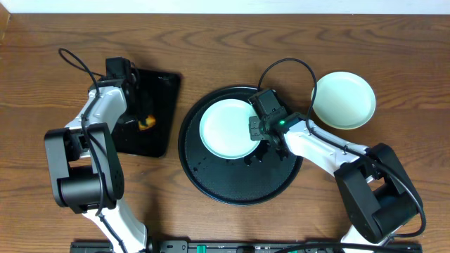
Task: Clean dirty plates on tray and stack at the side
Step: 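Lower the sponge into the black rectangular tray and release it with the left gripper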
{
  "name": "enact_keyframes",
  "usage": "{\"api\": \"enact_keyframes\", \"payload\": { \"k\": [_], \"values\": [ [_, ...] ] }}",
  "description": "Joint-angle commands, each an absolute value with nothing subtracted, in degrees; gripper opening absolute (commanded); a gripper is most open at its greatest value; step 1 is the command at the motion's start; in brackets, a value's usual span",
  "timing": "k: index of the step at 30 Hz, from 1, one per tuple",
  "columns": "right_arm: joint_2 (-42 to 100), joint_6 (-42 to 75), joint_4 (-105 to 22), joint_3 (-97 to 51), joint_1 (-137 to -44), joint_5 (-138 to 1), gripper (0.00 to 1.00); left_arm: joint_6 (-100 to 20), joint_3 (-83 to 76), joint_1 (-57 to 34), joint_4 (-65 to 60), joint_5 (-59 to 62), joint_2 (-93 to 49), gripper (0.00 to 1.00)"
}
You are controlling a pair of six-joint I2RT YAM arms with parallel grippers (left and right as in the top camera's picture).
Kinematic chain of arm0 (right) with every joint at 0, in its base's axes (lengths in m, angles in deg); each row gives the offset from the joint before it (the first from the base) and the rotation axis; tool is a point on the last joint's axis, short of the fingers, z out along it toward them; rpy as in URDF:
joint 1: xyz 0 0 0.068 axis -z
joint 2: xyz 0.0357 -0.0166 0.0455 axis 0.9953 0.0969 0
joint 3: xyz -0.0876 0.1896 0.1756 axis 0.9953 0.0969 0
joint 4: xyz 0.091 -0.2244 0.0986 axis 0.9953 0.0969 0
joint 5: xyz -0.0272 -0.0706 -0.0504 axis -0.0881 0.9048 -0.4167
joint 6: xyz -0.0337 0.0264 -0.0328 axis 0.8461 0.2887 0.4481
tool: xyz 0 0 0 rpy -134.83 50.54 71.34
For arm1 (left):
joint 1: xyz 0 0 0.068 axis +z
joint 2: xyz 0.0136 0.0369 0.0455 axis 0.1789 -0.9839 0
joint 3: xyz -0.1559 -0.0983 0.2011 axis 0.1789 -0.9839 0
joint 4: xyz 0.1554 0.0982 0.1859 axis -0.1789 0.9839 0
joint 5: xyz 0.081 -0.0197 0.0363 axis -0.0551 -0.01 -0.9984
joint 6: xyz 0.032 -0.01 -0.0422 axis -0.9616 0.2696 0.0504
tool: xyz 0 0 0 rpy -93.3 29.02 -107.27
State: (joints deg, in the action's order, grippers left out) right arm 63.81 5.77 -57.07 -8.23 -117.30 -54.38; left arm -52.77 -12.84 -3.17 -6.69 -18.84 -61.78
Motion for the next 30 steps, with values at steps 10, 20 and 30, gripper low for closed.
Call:
{"api": "enact_keyframes", "payload": {
  "k": [10, 20, 30],
  "values": [
    [63.98, 5.40, -56.59, -8.99, -117.89, -53.44, 0.01, -62.02, -14.02, -6.43, -6.10, -13.16, -64.06, 0.38],
    [63.98, 5.37, -56.48, -8.99, -117.91, -54.10, 0.09, -62.08, -14.02, -6.43, -6.13, -13.77, -64.06, 0.08],
    [63.98, 5.37, -56.40, -8.99, -117.89, -54.32, 0.07, -62.06, -14.02, -6.43, -7.04, -13.75, -64.06, 0.26]
  ]
}}
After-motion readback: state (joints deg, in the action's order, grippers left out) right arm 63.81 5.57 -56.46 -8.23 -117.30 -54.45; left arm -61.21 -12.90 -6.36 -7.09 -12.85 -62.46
